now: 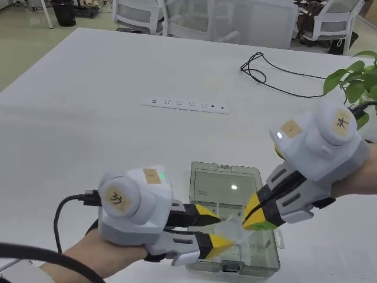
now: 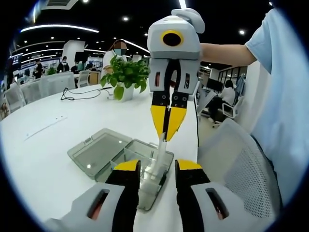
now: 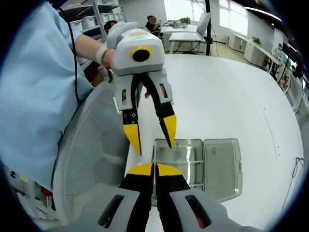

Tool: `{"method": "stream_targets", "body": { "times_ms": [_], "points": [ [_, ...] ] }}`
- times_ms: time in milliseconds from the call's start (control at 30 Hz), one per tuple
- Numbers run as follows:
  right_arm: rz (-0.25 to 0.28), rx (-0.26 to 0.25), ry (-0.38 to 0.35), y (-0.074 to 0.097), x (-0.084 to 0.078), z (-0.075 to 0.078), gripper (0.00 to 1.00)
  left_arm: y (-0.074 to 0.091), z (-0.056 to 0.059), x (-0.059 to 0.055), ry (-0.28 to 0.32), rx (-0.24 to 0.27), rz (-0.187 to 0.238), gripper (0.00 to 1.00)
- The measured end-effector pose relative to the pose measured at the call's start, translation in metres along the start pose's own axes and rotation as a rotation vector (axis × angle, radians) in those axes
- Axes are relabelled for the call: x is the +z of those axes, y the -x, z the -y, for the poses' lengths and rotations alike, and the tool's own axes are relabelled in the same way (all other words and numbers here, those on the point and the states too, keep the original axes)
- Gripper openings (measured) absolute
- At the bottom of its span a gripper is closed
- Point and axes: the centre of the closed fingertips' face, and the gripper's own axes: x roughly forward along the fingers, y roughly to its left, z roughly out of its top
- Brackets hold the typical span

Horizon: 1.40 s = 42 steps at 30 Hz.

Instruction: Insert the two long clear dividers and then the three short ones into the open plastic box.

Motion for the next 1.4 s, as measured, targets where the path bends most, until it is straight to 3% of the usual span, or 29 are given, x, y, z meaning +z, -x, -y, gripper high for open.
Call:
{"method": "stream_targets", "body": {
  "times_ms": [200, 367, 633, 833, 1400],
  "points": [
    [-0.016, -0.018, -0.009, -0.003, 0.002, 0.008, 0.02, 0.007, -0.012, -0.009, 0.013, 0.074, -0.018, 0.52],
    [-0.033, -0.030, -0.019, -0.008, 0.002, 0.016, 0.02, 0.013, -0.027, -0.020, 0.037, 0.165, -0.045, 0.81],
    [-0.045, -0.082, -0.058, -0.015, 0.005, 0.037, 0.02, 0.022, -0.038, -0.029, 0.044, 0.214, -0.068, 1.00],
    [-0.048, -0.092, -0.068, -0.024, 0.007, 0.046, 0.02, 0.028, -0.040, -0.038, 0.049, 0.226, -0.094, 1.00],
    [-0.087, -0.064, -0.073, -0.044, -0.005, 0.049, 0.02, 0.035, -0.040, -0.044, 0.071, 0.242, -0.084, 0.99]
  ]
}}
